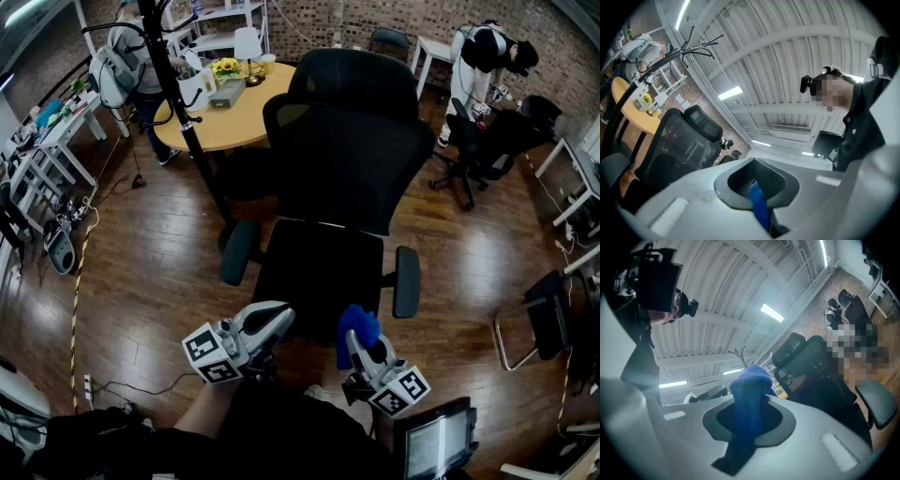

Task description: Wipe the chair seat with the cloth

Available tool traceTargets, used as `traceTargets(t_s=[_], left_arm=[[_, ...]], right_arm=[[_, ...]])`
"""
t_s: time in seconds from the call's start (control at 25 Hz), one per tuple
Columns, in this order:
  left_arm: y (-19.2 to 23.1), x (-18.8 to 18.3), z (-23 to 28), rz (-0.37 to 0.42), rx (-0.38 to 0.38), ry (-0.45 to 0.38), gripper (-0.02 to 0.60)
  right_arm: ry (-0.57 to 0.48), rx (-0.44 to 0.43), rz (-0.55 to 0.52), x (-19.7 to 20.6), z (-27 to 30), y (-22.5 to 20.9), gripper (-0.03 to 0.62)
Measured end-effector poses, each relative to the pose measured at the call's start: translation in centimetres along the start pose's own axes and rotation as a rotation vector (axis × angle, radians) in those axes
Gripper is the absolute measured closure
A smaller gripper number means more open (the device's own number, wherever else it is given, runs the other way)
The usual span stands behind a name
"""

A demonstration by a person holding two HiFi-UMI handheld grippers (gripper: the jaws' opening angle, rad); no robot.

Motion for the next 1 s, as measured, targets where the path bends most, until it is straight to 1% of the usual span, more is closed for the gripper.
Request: traceTargets(t_s=[0.16, 0.28, 0.48, 0.6, 0.68, 0.76, 0.84, 1.0], left_arm=[[4.0, -0.5, -0.3, -0.024, -0.01, -0.018, 0.578], [8.0, -1.2, -0.7, -0.046, -0.012, -0.025, 0.578], [15.1, -2.7, -1.0, -0.112, 0.046, -0.008, 0.578], [19.3, -3.9, -0.7, -0.158, 0.06, 0.008, 0.578], [21.3, -4.2, -0.5, -0.183, 0.06, 0.026, 0.578], [22.3, -3.8, -0.5, -0.205, 0.053, 0.037, 0.578], [23.5, -3.1, -0.3, -0.221, 0.031, 0.038, 0.578], [27.3, -1.2, -0.2, -0.238, -0.059, 0.037, 0.578]], right_arm=[[0.025, 0.015, -0.006, 1.2, 3.4, -1.8, 0.536], [0.035, 0.049, -0.02, 1.8, 6.5, -3.6, 0.536], [0.054, 0.123, -0.045, 2.7, 13.0, -6.0, 0.536], [0.067, 0.171, -0.053, 3.0, 17.0, -8.1, 0.536], [0.076, 0.202, -0.05, 3.5, 18.7, -9.7, 0.536], [0.115, 0.223, -0.038, 4.8, 19.5, -11.7, 0.536], [0.181, 0.232, -0.027, 6.7, 20.7, -14.8, 0.536], [0.332, 0.234, -0.001, 12.3, 25.3, -22.8, 0.536]])
Point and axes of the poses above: the fingertips, and each gripper's own axes: z forward along the fingers, y to its left, x out of its underside, the point moved 4 cm from there along -z, backward along the fingers
